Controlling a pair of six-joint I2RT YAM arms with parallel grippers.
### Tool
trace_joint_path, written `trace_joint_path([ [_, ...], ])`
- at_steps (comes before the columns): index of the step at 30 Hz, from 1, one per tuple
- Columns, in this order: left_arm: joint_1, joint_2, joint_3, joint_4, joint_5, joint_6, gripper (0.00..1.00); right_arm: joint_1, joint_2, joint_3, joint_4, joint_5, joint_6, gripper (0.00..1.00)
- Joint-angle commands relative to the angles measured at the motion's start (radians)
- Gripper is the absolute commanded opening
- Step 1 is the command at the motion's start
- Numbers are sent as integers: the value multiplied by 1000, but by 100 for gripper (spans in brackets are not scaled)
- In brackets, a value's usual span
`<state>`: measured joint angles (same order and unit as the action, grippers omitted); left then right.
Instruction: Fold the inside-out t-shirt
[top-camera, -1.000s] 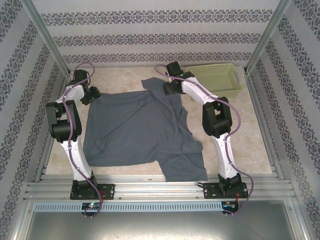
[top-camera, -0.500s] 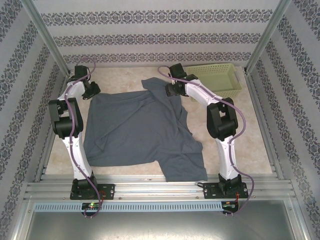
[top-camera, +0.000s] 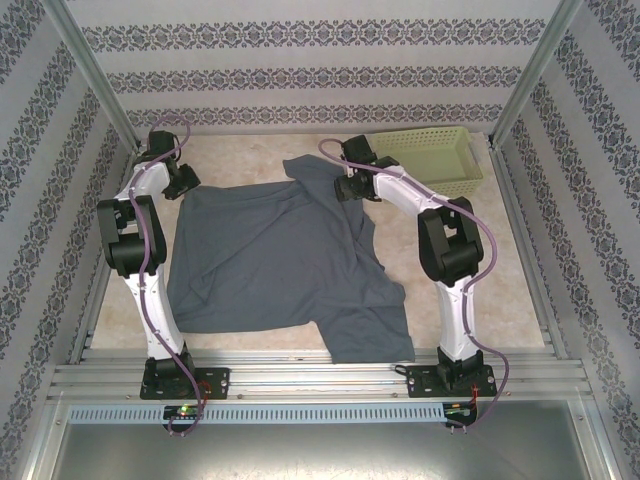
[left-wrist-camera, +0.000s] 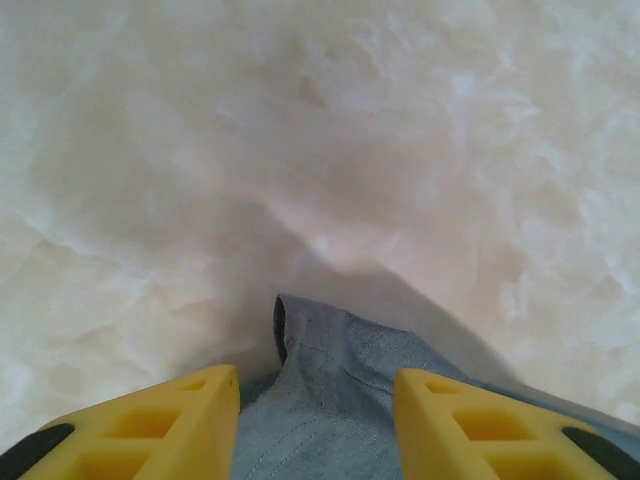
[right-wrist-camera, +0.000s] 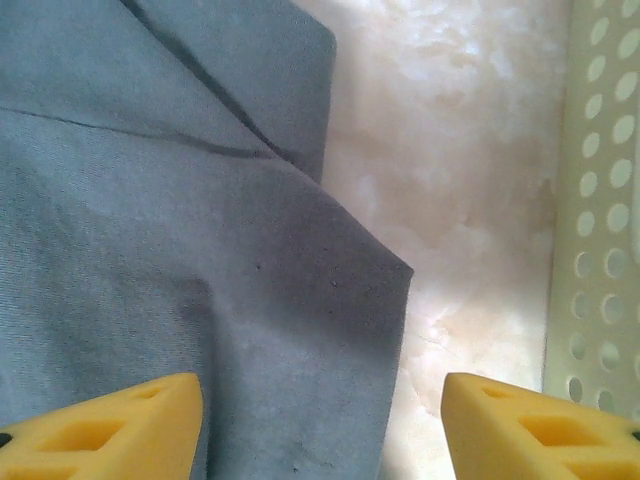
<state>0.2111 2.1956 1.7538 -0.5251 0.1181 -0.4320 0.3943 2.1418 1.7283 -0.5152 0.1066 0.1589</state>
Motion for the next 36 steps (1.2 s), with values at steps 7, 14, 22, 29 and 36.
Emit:
trace_joint_path([
  [7,7,49,35,-40,12,-30,45,-15,-112,-108,50,-2,18,65],
  [14,6,54,46,-43,37,-35,27,-15,-120,-135,64,-1,33,65],
  [22,7,-51,23,-25,33,-45,0,-38,-70,-111,55,-5,101,65],
  [29,10,-197,-18,-39,10,-44,0,-52,24,-8,25,-50,147,59],
  [36,32,-315,-75,-34,74,-90,0,-40,108,45,-11,-101,169,58],
])
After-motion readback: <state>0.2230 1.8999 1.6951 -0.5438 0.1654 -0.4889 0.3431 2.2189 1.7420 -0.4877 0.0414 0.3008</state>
